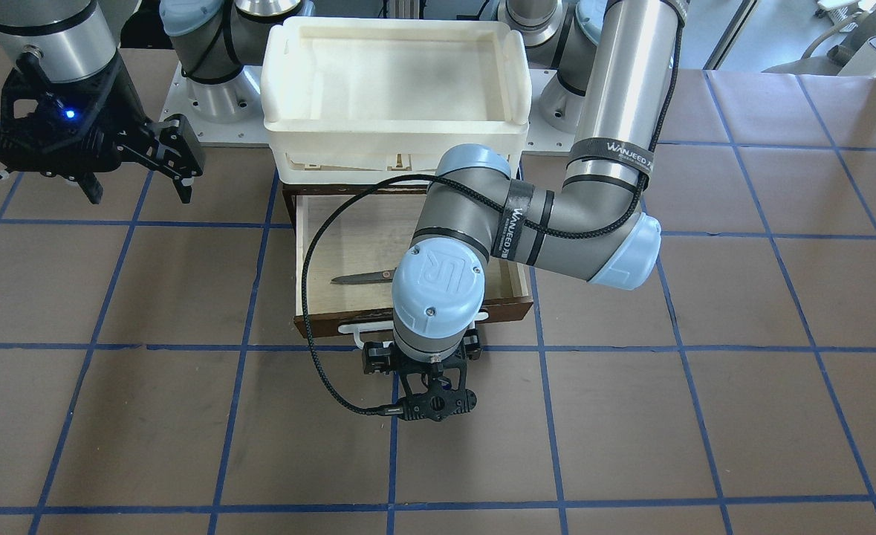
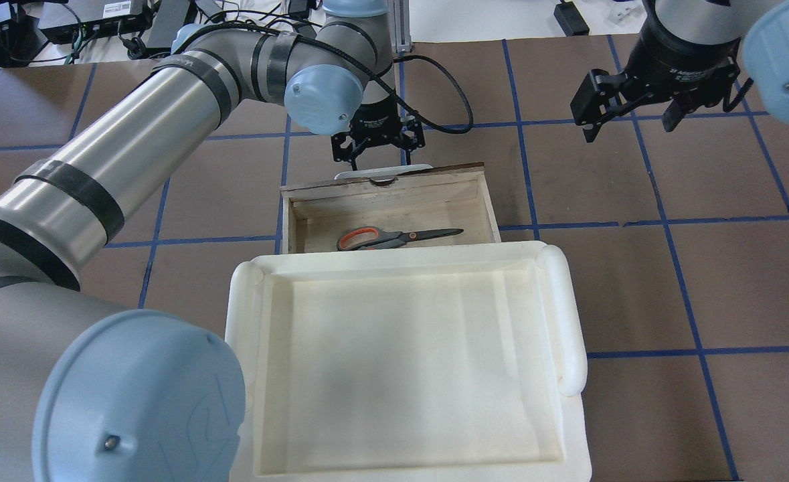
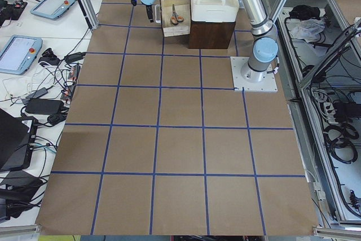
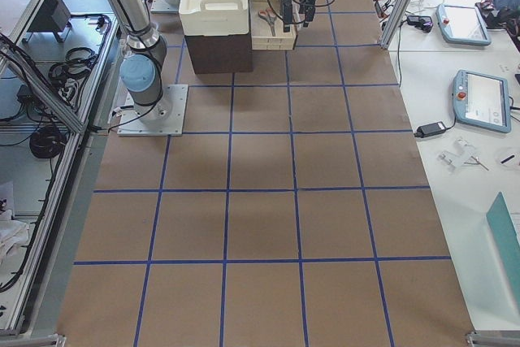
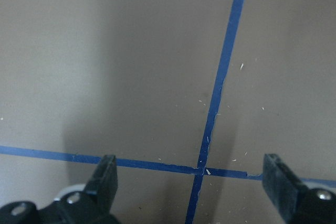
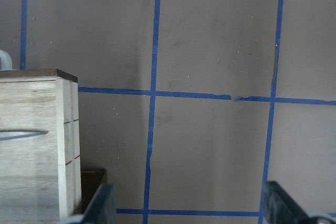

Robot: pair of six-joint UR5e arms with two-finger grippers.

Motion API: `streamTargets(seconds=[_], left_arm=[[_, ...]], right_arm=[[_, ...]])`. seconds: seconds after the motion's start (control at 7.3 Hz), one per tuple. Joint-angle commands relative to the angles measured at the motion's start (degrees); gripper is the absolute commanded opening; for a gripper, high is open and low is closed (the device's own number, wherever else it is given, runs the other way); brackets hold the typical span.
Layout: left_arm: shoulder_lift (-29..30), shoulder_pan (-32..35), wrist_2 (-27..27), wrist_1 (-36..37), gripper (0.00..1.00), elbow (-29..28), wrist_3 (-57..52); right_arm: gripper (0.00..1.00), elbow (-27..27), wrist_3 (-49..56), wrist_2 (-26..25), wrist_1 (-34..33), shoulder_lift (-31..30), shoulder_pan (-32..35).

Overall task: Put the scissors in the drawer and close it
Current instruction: 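Lower the left gripper down to the white drawer handle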

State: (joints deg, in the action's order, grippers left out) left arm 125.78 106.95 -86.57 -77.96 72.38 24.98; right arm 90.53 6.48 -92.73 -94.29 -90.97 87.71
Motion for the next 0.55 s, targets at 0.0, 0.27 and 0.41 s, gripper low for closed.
streamTargets(seconds=[0.0, 0.27, 0.41], left_arm=[[-0.3, 0.1, 1.0, -1.4, 1.0, 0.1, 0.1], [-0.5, 0.1, 1.2, -2.5, 1.0, 0.0, 0.1], [-0.6, 0.1, 1.2, -2.6, 1.0, 0.0, 0.1]], right_arm=[[1.0, 0.0, 0.1, 0.0, 0.0, 0.0, 0.0], [1.0, 0.0, 0.2, 0.1, -0.1, 0.0, 0.0], [1.0, 0.0, 0.3, 0.1, -0.4, 0.0, 0.0]])
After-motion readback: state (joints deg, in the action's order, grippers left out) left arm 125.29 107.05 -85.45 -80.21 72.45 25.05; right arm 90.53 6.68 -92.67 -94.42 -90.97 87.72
